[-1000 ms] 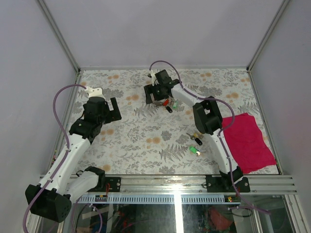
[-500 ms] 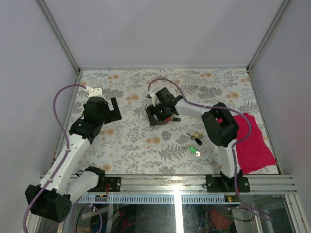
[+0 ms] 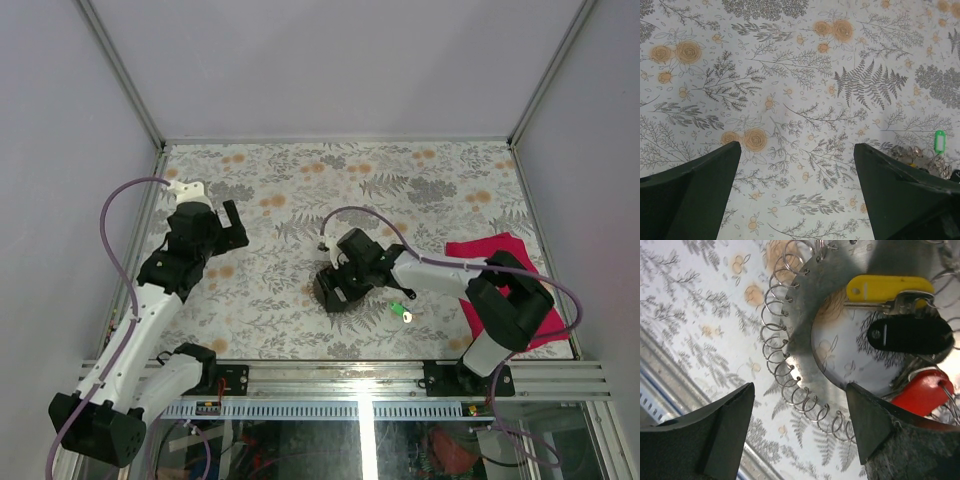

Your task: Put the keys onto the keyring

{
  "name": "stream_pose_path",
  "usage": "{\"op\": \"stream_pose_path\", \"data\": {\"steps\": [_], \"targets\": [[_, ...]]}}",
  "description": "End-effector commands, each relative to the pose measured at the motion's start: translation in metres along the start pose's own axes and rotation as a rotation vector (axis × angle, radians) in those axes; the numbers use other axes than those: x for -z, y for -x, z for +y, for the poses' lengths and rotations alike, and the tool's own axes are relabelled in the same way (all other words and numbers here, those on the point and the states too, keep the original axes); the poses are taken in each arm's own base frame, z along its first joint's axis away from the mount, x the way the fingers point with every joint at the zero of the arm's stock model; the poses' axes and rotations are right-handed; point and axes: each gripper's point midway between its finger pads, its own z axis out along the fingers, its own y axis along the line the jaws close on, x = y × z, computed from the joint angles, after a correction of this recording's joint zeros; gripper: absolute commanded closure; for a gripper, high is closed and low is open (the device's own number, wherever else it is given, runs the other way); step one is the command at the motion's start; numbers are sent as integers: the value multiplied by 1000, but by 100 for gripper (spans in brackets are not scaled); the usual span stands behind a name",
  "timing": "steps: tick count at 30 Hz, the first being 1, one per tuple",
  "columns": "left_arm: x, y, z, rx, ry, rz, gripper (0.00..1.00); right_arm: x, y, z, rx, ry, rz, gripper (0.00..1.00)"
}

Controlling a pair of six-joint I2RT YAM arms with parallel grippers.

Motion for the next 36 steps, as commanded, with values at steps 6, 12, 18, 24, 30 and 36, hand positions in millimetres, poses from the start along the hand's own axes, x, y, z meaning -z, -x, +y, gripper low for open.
{"op": "stream_pose_path", "data": {"steps": [6,12,18,24,30,36], "targets": [[3,25,-18,109,-70,-67,0,86,59,11,-27,-106,-367,18],[-2,20,-38,67,-166,-14,0,120,45,-39,-163,-394,-469,20],[-6,6,-46,30,-203,39,0,116,12,-45,-244,-310,-352,20],[-13,-10,-61,-47,-235,90,0,104,10,-48,-384,-140,-360,38],[-17,-22,-62,-82,-247,131,0,79,1,-51,-510,-108,-330,49],[-19,-23,-63,-97,-248,141,3,61,-11,-62,-662,-130,-339,53]]}}
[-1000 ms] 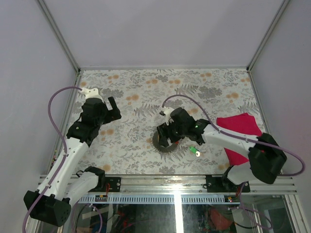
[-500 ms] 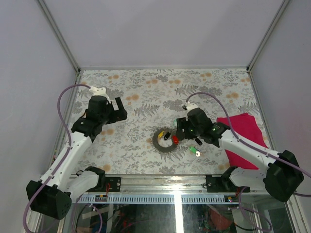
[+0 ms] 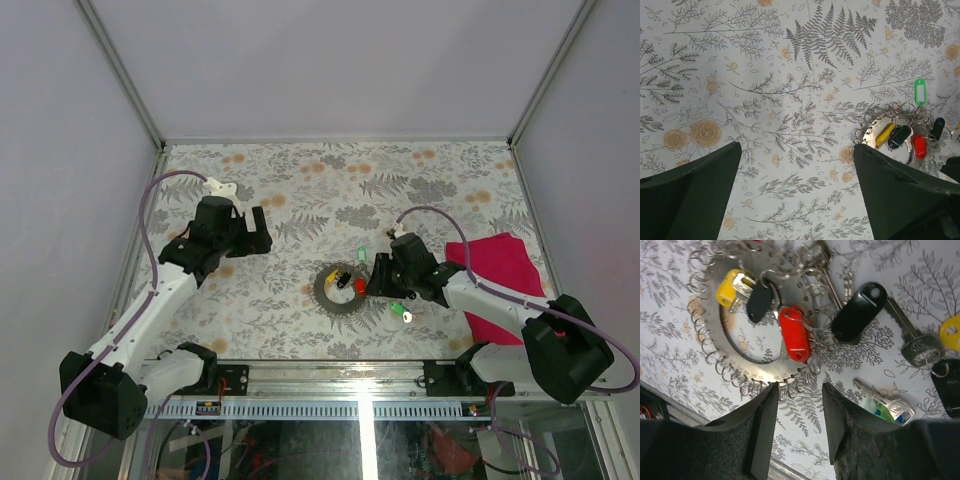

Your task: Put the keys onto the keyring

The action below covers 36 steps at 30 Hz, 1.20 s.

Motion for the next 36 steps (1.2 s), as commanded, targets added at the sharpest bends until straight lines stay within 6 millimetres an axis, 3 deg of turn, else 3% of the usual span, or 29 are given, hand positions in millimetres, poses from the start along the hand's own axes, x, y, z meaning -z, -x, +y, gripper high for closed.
{"op": "stream_pose_path", "data": {"steps": [1,15,24,28,33,36], "targets": [[1,20,-11,-33,-46,-57,3,-10,5,5,-125,23,-35,54],[-1,17,-13,-35,-55,-39,6,-25,-20,-8,-264,24,2,58],[-1,17,-13,-36,-54,-42,7,-37,-22,-8,-322,42,-4,62],[1,19,-13,-35,-58,-50,7,-39,-16,-11,-323,38,-43,72],[6,25,-17,-33,-76,-79,7,-22,5,0,-230,98,-147,100],[11,30,-22,-29,-103,-105,7,-1,26,11,-119,117,-221,100]]}}
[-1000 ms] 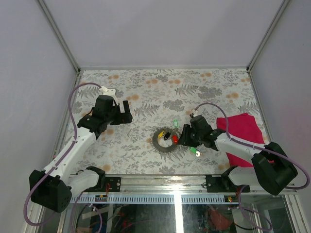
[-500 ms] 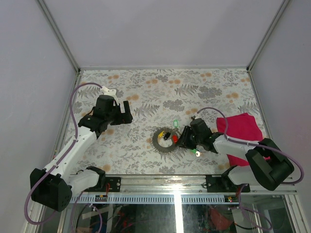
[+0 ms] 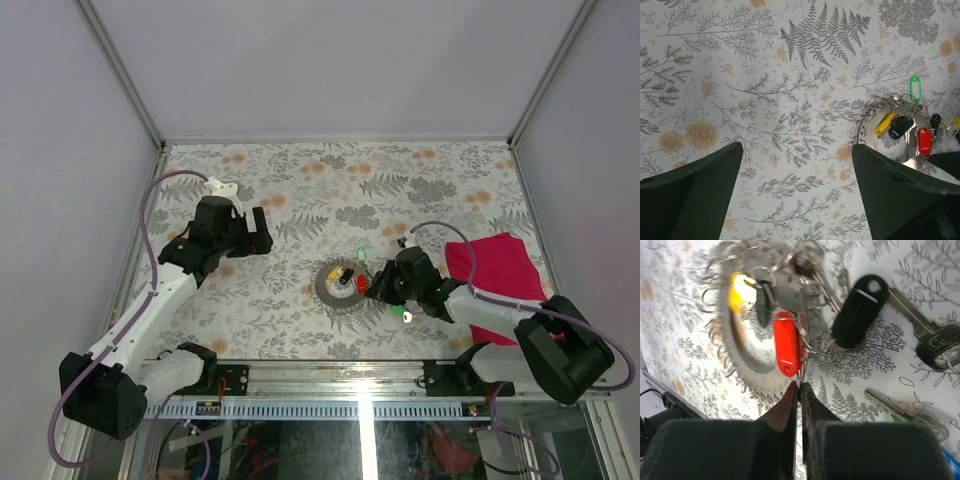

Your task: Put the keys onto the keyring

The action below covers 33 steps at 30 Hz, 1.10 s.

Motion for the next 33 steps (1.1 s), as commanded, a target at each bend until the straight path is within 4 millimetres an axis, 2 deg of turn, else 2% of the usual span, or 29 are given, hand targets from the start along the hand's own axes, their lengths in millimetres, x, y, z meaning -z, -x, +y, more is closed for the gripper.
{"op": "stream_pose_path", "data": {"steps": [1,6,11,13,14,18,22,25,28,33], "targets": [[16,36,-21,-14,-90,-136,7,28,43,33,191,68,-172,100],[33,56,-33,-14,-146,-219,5,62,70,56,468,49,-223,100],[47,71,-45,-39,-204,-277,3,95,86,78,771,29,-178,100],[49,72,-48,-53,-218,-279,3,110,95,91,847,22,-172,100],[50,72,-49,-60,-224,-279,3,112,94,90,876,15,-148,100],[49,67,-56,-80,-268,-253,3,131,103,113,984,13,-119,100],[47,60,-62,-75,-310,-232,5,130,94,139,1104,-30,-63,100],[50,53,-73,-79,-372,-217,6,121,92,152,1063,-30,-32,100],[61,44,-91,-110,-440,-224,6,119,100,160,960,-53,-68,100],[78,24,-119,-178,-524,-258,4,117,98,186,824,24,-78,100]]}}
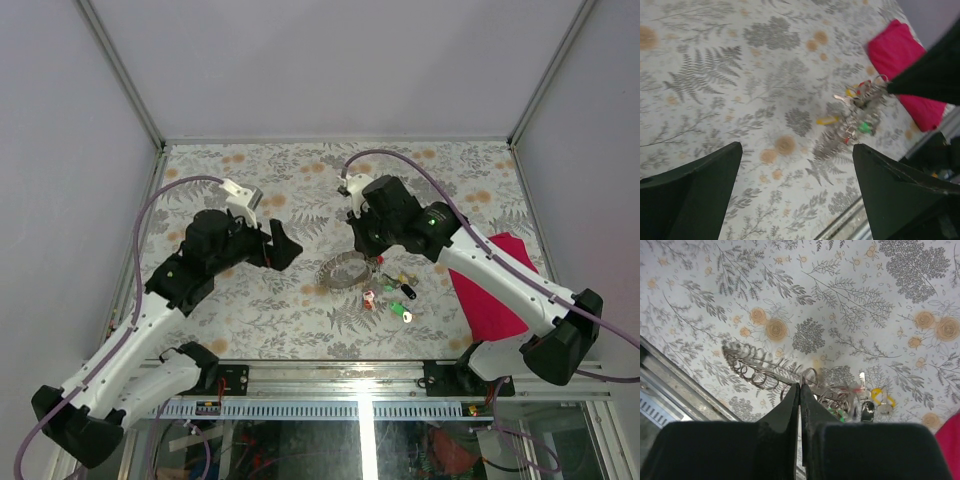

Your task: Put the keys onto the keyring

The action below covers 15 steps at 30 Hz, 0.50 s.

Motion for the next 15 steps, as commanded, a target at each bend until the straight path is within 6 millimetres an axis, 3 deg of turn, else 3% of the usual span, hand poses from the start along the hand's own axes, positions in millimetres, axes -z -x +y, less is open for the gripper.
{"op": "stream_pose_path", "data": {"steps": [1,8,15], "targets": [[7,9,-35,-75,-115,-94,3,15,45,12,-133,33,-114,100],[9,3,-52,-211,-188,-74,0,23,52,22,-160,76,-113,100],[-4,8,-57,-377,-195,-56,0,32,60,32,-179,128,-137,100]]}}
